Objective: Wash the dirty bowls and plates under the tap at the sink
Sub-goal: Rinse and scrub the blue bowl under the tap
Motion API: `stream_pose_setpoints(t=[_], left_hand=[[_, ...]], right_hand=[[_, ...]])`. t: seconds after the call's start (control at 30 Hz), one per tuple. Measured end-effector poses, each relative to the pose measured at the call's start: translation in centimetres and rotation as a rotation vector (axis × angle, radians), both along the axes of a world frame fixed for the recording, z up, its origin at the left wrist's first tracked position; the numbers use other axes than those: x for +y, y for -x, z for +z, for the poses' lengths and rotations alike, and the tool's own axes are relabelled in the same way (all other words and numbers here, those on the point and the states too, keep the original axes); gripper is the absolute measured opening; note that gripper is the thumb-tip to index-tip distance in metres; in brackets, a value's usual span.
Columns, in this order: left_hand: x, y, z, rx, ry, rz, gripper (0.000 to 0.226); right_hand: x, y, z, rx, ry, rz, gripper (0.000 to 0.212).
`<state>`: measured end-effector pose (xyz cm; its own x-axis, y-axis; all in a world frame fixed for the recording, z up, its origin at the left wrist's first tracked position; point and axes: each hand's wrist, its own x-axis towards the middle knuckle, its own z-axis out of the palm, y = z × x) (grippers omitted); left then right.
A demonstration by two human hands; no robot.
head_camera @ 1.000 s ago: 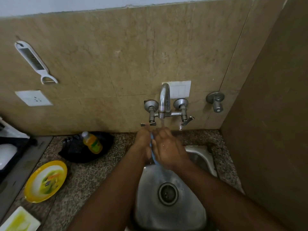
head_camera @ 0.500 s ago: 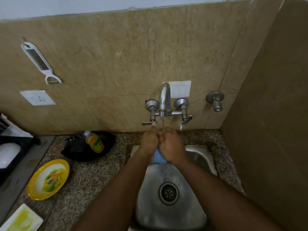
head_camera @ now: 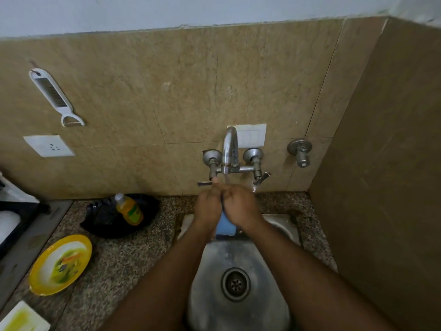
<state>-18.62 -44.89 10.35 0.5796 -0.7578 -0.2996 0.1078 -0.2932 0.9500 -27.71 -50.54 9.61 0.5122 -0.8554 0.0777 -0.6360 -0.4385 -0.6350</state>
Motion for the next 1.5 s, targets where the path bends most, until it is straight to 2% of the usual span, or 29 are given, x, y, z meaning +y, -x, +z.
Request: stream_pose_setpoints(t=[0.07,0.1,0.2,0.23,0.3,0.33,0.37,0.43,0.5,0.57,0.63,0.7,0.77,0.83,0.9,0.97,1.03,1.17,1.23,1.3,1.4,1.5], left_hand=[[0.6,0.6,-0.3,0.034,0.063,-0.039,0.066],[0.8,0.6,-0.4,0.114,0.072,-0.058,0.066],[0.8,-0.3,-0.1,0.541,0.043,-0.031,0.073],[0.7,-0.4,0.3,0.592,0.003,-0.009,0.068],[0.3,-0.6,0.8,0.526,-0.091,0.013,0.053],[0.3,-0.6,0.9,0.443,-0.133,-0.004,0.048],[0.4,-0.6,0.9,0.339,-0.148,-0.024,0.046],[0.9,-0.2,0.7,0.137,-0.107,-0.083,0.047],[1.8,0.2,-0.1,0.066,-0.034,-0.13,0.047],[2.7,0.2,-1.0,0.137,0.032,-0.083,0.043],[3.0,-0.3,-1.5,0.339,0.093,0.012,0.044],[3.0,-1.5,-2.2,0.577,0.13,0.113,0.047],[2.7,-2.2,-2.4,0.748,0.139,0.186,0.048],[2.4,-2.0,-2.9,0.792,0.118,0.256,0.051],[2.1,-1.5,-3.9,0.806,0.088,0.316,0.052],[2.0,-1.3,-4.3,0.832,0.106,0.323,0.051],[1.9,-1.0,-4.1,0.812,0.093,0.296,0.048],[2.0,0.1,-3.7,0.758,0.072,0.262,0.044],[2.2,0.7,-3.5,0.741,0.069,0.255,0.046],[2.2,0.8,-4.0,0.7,0.058,0.278,0.048],[2.3,0.5,-5.7,0.582,0.076,0.294,0.051],[2.4,0.1,-5.7,0.619,0.061,0.325,0.053]], right_hand=[[-1.7,0.1,1.4,0.035,-0.239,-0.028,0.043],[-2.1,0.1,1.8,0.078,-0.245,0.003,0.042],[-0.7,-0.3,1.4,0.123,0.026,0.086,0.042],[0.2,-0.3,0.8,0.118,0.114,0.12,0.041],[1.2,-0.1,-0.7,0.131,0.195,0.186,0.038],[1.2,0.1,-0.8,0.094,0.144,0.164,0.037],[0.8,0.1,-0.5,0.007,0.039,0.094,0.037],[-0.6,0.0,0.0,-0.019,-0.221,-0.011,0.037],[-1.8,-0.1,0.9,-0.013,-0.483,-0.066,0.031],[-2.7,0.6,1.5,-0.085,-0.701,-0.089,0.027],[-2.3,1.6,2.0,-0.263,-0.878,-0.135,0.032],[-1.5,1.8,1.5,-0.361,-0.841,-0.125,0.031],[0.0,1.4,0.5,-0.344,-0.623,-0.093,0.036],[1.7,1.0,-0.3,-0.186,-0.314,-0.072,0.048],[3.4,0.6,-0.5,0.065,-0.022,-0.025,0.056],[4.4,0.1,0.2,0.244,0.09,0.089,0.062],[3.9,-0.2,1.1,0.269,0.023,0.148,0.062],[0.2,-0.3,2.8,0.119,-0.442,0.1,0.047],[-0.5,-0.1,2.6,0.118,-0.528,0.02,0.043],[-0.7,0.1,1.5,0.093,-0.603,-0.139,0.049],[0.3,0.2,0.4,0.187,-0.487,-0.264,0.053],[2.3,0.1,0.2,0.161,-0.287,-0.186,0.062]])
